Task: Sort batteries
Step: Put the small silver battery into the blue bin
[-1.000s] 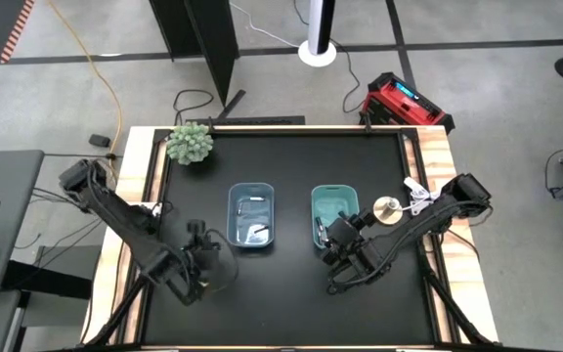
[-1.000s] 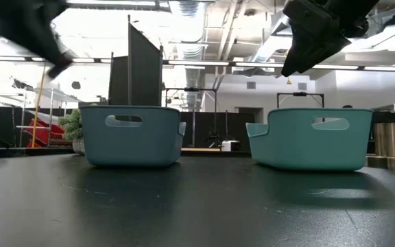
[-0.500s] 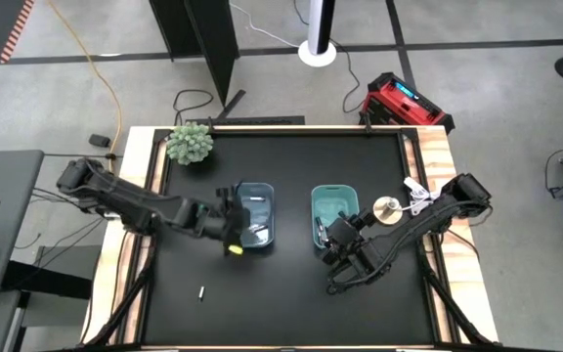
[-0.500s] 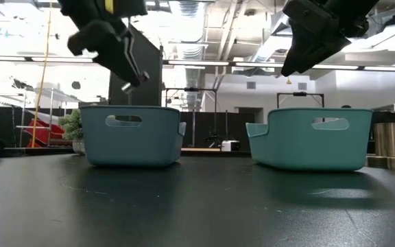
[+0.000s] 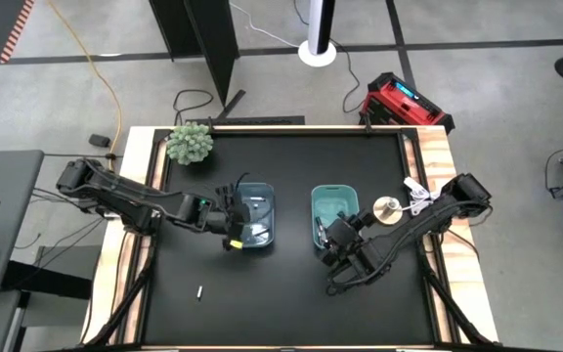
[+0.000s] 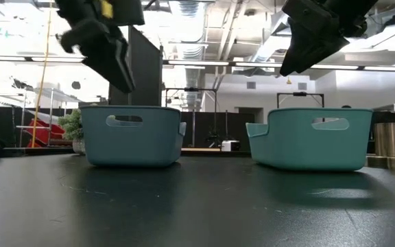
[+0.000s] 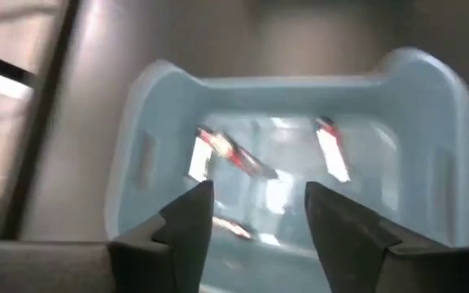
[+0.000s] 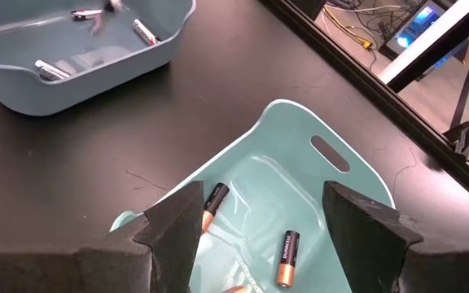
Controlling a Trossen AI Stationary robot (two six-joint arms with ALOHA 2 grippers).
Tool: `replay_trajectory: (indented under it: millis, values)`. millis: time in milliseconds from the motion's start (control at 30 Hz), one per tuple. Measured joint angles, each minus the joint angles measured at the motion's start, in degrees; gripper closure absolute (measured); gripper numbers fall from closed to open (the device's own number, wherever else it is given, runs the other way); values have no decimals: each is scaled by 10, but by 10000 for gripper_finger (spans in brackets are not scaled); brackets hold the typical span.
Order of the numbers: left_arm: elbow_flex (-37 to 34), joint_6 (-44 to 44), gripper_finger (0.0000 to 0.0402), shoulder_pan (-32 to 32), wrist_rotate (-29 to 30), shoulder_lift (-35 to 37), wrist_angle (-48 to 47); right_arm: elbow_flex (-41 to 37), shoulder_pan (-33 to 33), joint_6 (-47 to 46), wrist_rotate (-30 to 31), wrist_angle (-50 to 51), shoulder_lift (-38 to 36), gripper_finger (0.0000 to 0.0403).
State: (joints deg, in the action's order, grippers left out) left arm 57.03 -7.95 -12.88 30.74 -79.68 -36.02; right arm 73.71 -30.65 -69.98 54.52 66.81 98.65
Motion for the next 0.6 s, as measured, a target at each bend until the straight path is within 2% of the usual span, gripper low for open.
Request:
replay_trajectory:
  millis: [167,267,333,600]
  values:
    - [6,-96,202,-49,-30,13,-55,0,0,1,0,0,0,133]
    - [6,-184,208,-92,-44,20,-101,0,0,2,0,0,0,133]
    - [6,-247,214,-124,-74,20,-133,0,0,2,0,0,0,133]
    - [-45,-488,220,-250,-189,-13,-95,0,3,2,0,2,0,133]
